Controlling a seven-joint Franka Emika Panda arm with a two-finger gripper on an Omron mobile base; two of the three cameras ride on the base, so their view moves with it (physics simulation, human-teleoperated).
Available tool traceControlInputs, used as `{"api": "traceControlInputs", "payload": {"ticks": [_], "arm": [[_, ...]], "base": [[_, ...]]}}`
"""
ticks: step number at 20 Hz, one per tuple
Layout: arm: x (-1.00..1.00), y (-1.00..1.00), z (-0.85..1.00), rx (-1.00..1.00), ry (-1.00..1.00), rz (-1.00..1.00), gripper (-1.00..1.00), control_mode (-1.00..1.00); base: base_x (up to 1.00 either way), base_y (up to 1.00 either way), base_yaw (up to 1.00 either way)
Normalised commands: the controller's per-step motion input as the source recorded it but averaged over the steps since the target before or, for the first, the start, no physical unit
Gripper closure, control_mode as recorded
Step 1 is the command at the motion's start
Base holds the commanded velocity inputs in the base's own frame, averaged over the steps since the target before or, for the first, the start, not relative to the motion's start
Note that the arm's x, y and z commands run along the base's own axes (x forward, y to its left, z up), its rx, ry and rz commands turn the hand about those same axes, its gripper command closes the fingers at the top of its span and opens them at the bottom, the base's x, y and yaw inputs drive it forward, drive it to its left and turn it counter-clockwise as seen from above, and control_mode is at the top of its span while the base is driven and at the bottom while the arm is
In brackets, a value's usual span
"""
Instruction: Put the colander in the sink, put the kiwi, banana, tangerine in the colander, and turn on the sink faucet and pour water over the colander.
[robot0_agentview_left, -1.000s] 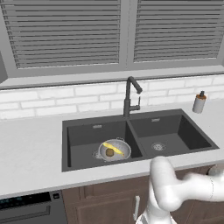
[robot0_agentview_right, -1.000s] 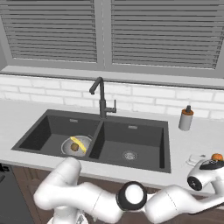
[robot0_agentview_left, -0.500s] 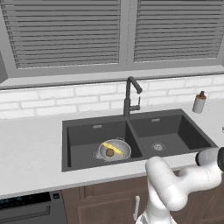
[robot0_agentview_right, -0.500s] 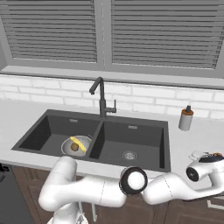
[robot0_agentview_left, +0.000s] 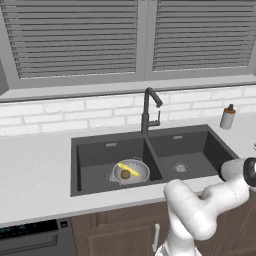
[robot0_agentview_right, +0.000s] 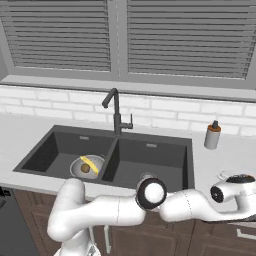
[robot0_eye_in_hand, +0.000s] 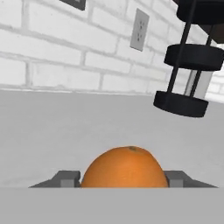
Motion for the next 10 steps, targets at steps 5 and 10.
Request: {"api": "traceControlInputs", "payload": {"ticks": [5, 10], "arm": [[-0.10, -0.05, -0.04, 0.27, 0.02, 0.43, 1.00, -1.00], [0.01, 0.02, 0.00, 0.12, -0.02, 0.94, 1.00, -1.00]], "base": [[0.00, 0.00, 0.00], [0.00, 0.00, 0.00]]}}
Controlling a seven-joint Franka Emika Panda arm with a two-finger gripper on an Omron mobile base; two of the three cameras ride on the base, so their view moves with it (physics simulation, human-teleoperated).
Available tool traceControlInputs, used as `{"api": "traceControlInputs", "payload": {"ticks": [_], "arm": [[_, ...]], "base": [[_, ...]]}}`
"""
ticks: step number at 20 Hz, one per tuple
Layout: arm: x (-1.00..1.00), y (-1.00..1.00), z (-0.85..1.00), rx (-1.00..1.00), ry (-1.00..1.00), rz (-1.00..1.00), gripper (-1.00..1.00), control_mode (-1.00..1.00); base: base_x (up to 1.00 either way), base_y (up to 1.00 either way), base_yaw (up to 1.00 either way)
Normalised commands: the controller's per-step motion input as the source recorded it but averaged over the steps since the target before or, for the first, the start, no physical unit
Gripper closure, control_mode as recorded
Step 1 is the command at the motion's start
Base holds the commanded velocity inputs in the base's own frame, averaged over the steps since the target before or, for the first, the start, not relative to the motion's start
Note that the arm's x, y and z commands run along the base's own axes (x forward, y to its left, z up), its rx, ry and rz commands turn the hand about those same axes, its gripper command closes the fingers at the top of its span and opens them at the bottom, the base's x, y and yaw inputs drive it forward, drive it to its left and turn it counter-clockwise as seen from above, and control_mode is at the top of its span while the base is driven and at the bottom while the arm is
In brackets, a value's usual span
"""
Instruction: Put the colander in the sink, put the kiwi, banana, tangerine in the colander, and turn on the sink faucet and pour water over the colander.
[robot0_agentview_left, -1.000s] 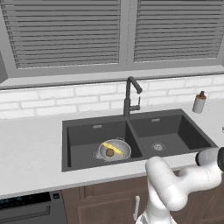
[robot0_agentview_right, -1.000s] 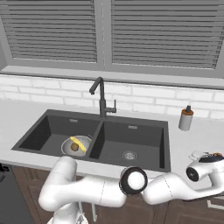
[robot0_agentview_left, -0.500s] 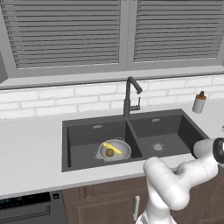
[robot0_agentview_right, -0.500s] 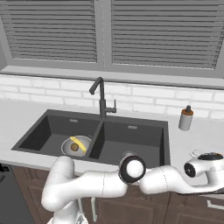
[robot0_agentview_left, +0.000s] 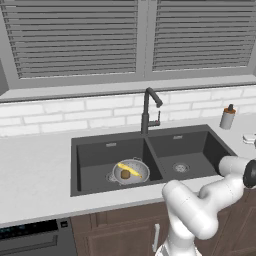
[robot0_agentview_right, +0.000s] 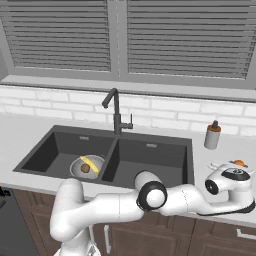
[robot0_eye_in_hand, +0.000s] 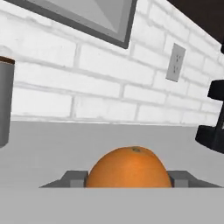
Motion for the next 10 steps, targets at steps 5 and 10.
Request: {"api": "traceControlInputs", "payload": {"ticks": [5, 10], "arm": [[0.00, 0.00, 0.13, 0.01, -0.03, 1.00, 1.00, -1.00], [0.00, 0.00, 0.48, -0.01, -0.12, 0.94, 1.00, -1.00]], "base": [[0.00, 0.00, 0.00], [0.00, 0.00, 0.00]]}}
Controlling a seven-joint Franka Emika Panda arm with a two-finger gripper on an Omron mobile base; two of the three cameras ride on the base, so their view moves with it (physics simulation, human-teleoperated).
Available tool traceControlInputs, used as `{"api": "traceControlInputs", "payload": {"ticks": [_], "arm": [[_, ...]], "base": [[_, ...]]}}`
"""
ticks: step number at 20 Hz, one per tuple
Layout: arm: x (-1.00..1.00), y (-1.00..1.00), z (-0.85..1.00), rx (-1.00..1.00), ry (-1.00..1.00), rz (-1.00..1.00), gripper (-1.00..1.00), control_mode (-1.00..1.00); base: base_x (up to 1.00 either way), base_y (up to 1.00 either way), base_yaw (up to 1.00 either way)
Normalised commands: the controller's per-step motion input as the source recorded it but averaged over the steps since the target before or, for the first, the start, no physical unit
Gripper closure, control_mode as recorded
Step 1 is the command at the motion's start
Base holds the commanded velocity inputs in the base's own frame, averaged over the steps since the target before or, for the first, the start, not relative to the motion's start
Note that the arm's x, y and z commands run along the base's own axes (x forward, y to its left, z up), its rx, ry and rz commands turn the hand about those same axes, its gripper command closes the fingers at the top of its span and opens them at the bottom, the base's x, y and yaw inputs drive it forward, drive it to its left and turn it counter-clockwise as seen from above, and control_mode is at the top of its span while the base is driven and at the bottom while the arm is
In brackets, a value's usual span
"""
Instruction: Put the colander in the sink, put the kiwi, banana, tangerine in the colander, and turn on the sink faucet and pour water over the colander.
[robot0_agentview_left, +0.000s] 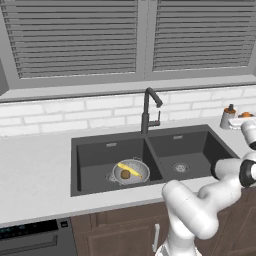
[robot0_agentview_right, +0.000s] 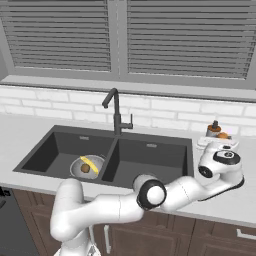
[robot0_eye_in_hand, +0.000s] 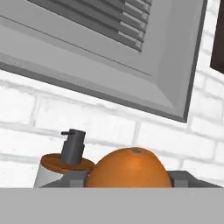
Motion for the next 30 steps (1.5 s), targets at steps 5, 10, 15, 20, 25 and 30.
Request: {"api": "traceControlInputs", "payload": {"ticks": [5, 10, 15, 20, 25, 30], "arm": [[-0.55, 0.00, 0.67, -0.21, -0.29, 0.63, 1.00, -1.00], [-1.00, 0.20, 0.52, -0.35, -0.47, 0.28, 1.00, -1.00], [-1.00, 0.76, 0.22, -0.47, -0.34, 0.20, 1.00, -1.00], [-0.81, 1.00, 0.04, -0.61, 0.00, 0.27, 1.00, -1.00], [-0.36, 1.00, 0.07, -0.66, 0.19, 0.17, 1.00, -1.00], [-0.38, 1.00, 0.00, -0.89, 0.09, 0.03, 1.00, -1.00]], "base": [[0.00, 0.00, 0.00], [0.00, 0.00, 0.00], [0.00, 0.00, 0.00], [0.00, 0.00, 0.00], [0.00, 0.00, 0.00], [0.00, 0.00, 0.00]]}}
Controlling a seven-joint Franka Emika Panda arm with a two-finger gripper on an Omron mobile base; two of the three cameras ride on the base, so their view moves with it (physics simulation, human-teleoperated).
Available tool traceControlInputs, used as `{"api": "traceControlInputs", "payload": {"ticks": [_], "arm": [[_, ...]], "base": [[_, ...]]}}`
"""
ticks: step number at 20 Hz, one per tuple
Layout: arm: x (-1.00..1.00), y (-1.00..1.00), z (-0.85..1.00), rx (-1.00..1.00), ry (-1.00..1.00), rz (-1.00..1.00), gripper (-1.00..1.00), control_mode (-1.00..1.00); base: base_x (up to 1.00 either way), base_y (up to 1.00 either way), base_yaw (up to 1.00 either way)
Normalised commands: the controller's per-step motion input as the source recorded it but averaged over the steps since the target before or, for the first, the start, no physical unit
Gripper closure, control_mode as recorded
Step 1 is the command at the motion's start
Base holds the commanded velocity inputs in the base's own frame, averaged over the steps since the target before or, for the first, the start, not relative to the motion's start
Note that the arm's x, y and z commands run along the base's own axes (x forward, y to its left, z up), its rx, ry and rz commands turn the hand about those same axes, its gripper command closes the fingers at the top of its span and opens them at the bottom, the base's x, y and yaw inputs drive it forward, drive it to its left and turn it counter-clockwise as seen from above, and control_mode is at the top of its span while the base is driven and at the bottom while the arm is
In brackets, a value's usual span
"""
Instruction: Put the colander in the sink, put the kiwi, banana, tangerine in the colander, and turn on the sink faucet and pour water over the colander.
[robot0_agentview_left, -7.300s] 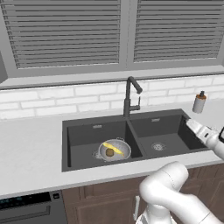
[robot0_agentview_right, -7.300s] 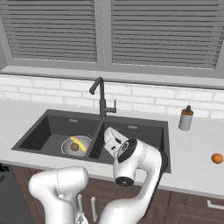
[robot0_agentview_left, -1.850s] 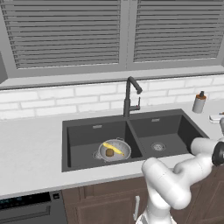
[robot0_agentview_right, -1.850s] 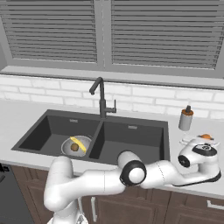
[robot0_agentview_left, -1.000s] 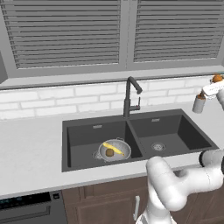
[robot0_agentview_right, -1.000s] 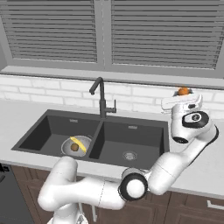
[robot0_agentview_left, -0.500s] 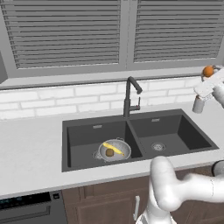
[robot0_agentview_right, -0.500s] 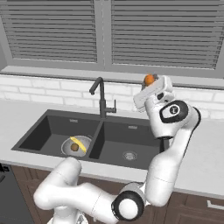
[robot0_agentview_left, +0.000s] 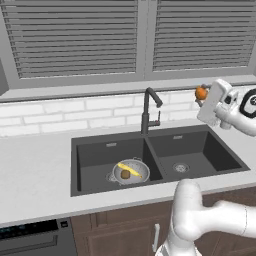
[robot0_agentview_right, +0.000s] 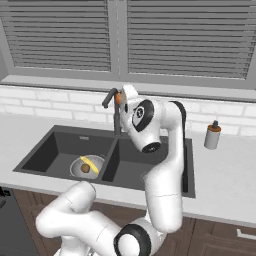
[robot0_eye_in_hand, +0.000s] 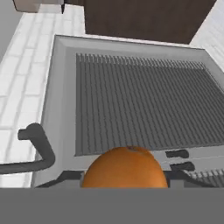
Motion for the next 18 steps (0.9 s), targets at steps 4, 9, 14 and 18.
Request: {"api": "traceControlInputs", "payload": {"ticks": [4, 9, 14, 18], "arm": [[-0.41, 1.00, 0.00, -0.97, 0.15, 0.00, 1.00, -1.00], [-0.22, 1.00, -0.04, -1.00, 0.38, 0.03, 1.00, -1.00], [-0.06, 1.00, -0.20, -1.00, 0.56, 0.07, 1.00, -1.00], [0.03, 0.96, -0.40, -0.99, 0.83, 0.08, 1.00, -1.00]], "base": [[0.00, 0.00, 0.00], [0.00, 0.00, 0.00], [0.00, 0.00, 0.00], [0.00, 0.00, 0.00]]}}
